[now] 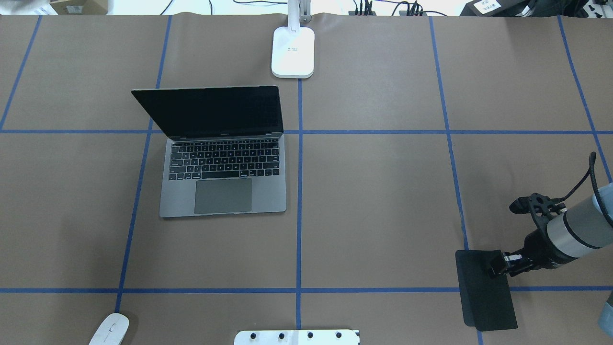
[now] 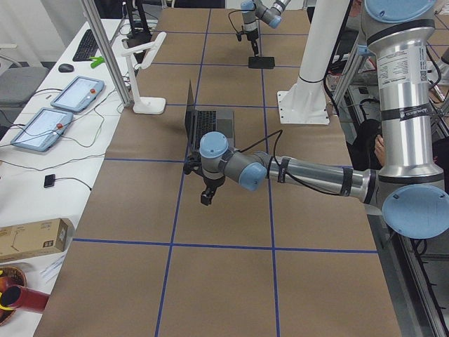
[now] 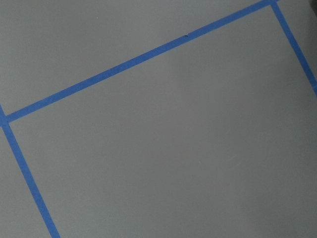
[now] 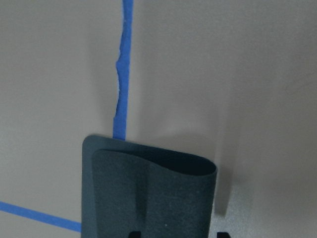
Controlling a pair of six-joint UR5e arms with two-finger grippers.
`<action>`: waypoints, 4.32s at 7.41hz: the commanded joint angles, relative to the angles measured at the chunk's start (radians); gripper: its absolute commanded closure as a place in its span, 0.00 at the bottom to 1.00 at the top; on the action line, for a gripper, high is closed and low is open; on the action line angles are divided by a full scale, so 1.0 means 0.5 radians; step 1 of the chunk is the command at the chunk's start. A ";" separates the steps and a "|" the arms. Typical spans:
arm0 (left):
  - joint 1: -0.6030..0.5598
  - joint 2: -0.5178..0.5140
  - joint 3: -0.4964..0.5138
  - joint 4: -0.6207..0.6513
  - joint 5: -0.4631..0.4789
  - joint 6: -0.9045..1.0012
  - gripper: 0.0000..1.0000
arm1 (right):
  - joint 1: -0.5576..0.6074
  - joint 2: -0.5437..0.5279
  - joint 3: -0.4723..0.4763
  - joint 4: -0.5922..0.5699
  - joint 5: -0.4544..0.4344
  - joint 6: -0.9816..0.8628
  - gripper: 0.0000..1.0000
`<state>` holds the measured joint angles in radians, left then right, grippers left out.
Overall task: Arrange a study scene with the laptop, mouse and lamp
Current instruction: 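Close the right gripper on the black pad's edge, then lift the black pad with the right gripper and carry it toward the laptop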
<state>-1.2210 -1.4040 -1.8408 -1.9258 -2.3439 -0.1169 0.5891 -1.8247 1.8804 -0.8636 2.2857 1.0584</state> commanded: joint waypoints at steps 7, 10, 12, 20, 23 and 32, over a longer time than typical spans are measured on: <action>0.000 0.001 0.040 -0.069 0.000 -0.002 0.00 | 0.003 -0.007 -0.003 0.000 -0.003 0.000 0.86; 0.000 -0.002 0.043 -0.066 0.000 -0.002 0.00 | 0.088 0.026 0.025 0.006 0.009 -0.003 0.88; 0.000 0.001 0.022 -0.066 -0.003 -0.012 0.00 | 0.275 0.117 0.098 0.003 0.076 0.000 0.87; 0.009 -0.014 0.043 -0.060 -0.003 -0.015 0.00 | 0.638 1.520 0.096 -1.913 0.062 -0.395 0.87; 0.009 -0.018 0.058 -0.060 0.000 -0.015 0.00 | 0.454 1.746 -0.158 -1.917 -0.095 -0.451 0.87; 0.009 -0.021 0.086 -0.063 0.000 -0.012 0.00 | 0.420 2.005 -0.312 -2.101 -0.086 -0.414 0.87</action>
<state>-1.2165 -1.4143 -1.7979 -1.9574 -2.3439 -0.1234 0.8026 -0.8512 1.7472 -1.8890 2.2404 0.8437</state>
